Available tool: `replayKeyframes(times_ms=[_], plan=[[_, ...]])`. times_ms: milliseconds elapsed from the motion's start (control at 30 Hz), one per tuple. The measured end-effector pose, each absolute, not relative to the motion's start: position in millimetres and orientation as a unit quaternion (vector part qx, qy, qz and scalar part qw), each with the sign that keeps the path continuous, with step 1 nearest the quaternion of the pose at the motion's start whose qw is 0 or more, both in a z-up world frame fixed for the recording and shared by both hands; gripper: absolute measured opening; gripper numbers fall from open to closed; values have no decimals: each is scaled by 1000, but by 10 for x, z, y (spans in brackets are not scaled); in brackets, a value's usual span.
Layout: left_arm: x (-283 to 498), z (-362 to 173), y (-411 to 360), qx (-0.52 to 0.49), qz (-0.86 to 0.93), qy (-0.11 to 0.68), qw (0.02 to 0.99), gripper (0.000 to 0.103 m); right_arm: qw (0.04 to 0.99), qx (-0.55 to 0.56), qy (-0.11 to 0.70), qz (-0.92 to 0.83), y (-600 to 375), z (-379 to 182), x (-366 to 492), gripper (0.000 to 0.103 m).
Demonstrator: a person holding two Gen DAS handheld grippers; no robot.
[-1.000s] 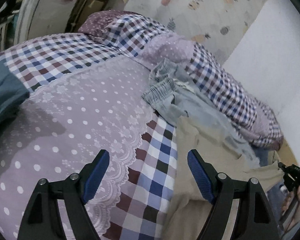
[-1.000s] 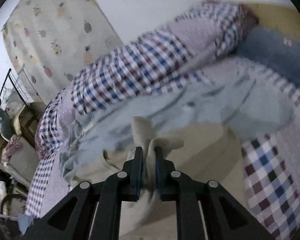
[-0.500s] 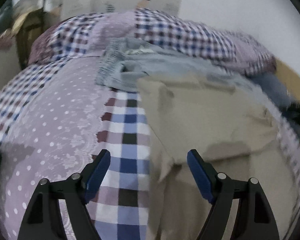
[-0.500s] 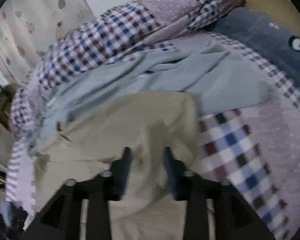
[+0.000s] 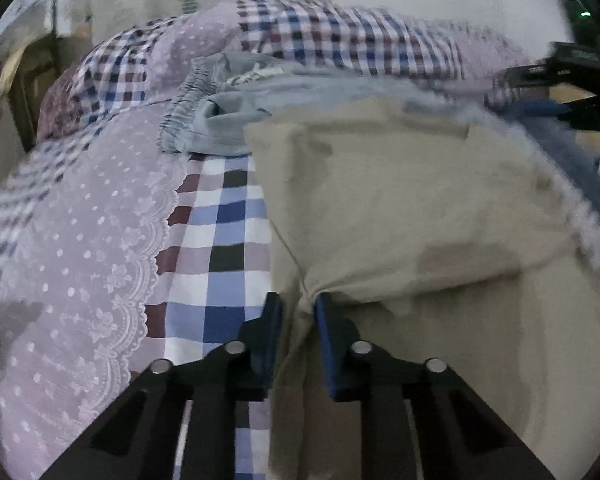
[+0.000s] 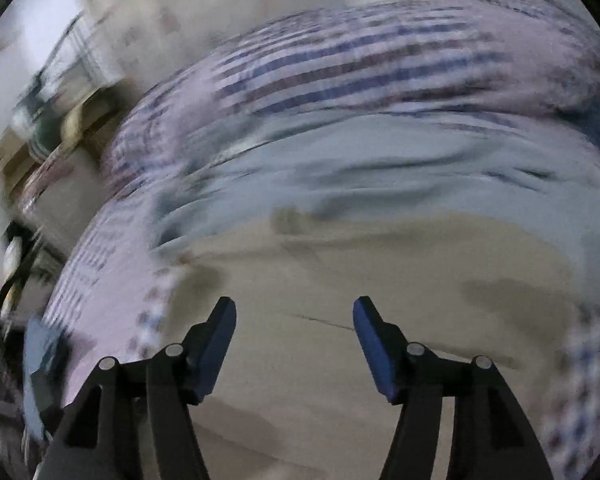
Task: Fold clothes
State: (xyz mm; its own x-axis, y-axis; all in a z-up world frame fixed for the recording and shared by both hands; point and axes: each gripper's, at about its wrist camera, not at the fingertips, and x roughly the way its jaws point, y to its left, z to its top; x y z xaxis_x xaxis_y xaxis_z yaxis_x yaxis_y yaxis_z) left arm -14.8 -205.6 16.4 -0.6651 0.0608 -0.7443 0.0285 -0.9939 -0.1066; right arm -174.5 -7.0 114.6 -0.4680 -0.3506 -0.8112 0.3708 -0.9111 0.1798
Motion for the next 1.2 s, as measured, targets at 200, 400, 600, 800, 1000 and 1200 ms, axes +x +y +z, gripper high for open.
replayKeyframes(times_ms=[200, 400, 600, 800, 1000, 1200], plan=[[-62, 71, -2558, -379, 895, -237, -19, 0, 318, 495, 108, -802, -1456, 951, -2018, 66], [-16, -33, -2785, -367, 879, -306, -10, 0, 353, 500, 179, -770, -2274, 731, -2226, 66], [-43, 220, -2454, -367, 916, -157, 36, 16, 351, 526, 228, -740, -2547, 529, -2254, 54], [-57, 210, -2217, -384, 915, -97, 85, 45, 341, 528, 239, -740, -2554, 512, -2276, 49], [-197, 157, -1997, -407, 912, -15, 49, 46, 339, 529, 252, -736, -2581, 488, -2284, 49], [-178, 177, -1985, -380, 923, -43, 43, 6, 339, 517, 270, -738, -2608, 491, -2288, 2]])
